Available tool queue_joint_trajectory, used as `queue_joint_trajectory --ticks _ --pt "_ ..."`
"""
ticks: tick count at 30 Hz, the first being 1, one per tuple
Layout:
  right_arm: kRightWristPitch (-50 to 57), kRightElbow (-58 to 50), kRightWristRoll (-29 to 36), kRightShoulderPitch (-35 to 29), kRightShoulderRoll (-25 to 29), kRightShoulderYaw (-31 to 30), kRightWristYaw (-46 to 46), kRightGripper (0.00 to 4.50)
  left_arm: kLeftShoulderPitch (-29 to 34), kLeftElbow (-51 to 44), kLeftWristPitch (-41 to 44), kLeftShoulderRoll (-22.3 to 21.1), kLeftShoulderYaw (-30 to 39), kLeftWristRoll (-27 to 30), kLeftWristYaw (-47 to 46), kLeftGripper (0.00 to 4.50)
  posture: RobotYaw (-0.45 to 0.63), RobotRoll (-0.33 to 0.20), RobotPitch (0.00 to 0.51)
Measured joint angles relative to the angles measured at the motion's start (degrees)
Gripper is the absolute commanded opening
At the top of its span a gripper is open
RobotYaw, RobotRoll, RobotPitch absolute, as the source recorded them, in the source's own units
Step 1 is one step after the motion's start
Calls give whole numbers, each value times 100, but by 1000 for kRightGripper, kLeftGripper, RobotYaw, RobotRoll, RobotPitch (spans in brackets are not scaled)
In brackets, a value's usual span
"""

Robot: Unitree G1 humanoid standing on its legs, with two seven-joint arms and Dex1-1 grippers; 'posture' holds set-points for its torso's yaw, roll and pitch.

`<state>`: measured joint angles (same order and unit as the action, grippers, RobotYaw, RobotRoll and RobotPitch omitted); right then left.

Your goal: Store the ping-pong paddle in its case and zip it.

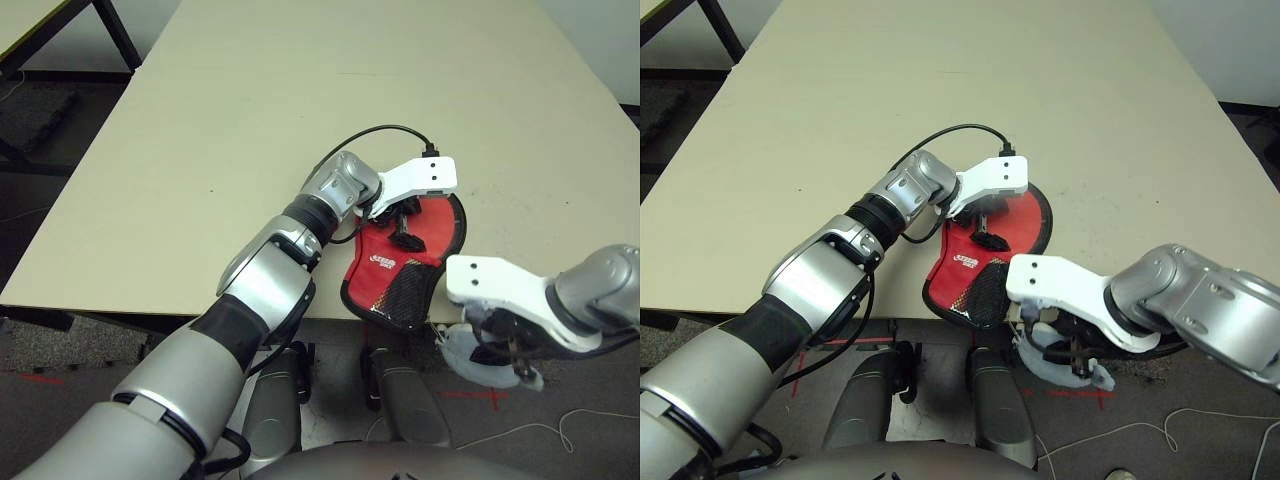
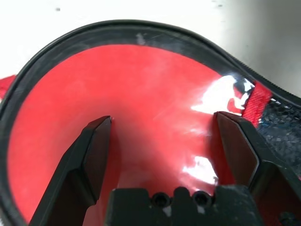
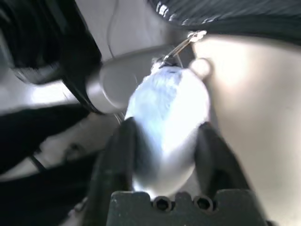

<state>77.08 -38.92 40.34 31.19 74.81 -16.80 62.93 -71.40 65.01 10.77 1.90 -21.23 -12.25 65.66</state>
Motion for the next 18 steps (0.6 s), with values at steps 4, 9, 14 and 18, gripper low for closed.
queue_joint_trajectory --ticks 4,9,14,18 --pt "82 1521 270 962 7 778 370 4438 134 -520 545 -462 251 243 341 4500 -133 0 195" --pt "-212 3978 -432 2361 -1649 1892 -1288 4438 455 -1577 1455 -765 965 845 218 4500 -111 0 189" --pt "-2059 5840 -1534 2377 -3072 2834 -3571 4438 498 -1927 1132 -1022 2351 1465 -1633 4500 -86 0 193" --pt "-3919 6955 -1932 2225 -3769 3395 -4542 4438 864 -1935 730 -1291 3045 1743 -2707 4500 -64 0 197"
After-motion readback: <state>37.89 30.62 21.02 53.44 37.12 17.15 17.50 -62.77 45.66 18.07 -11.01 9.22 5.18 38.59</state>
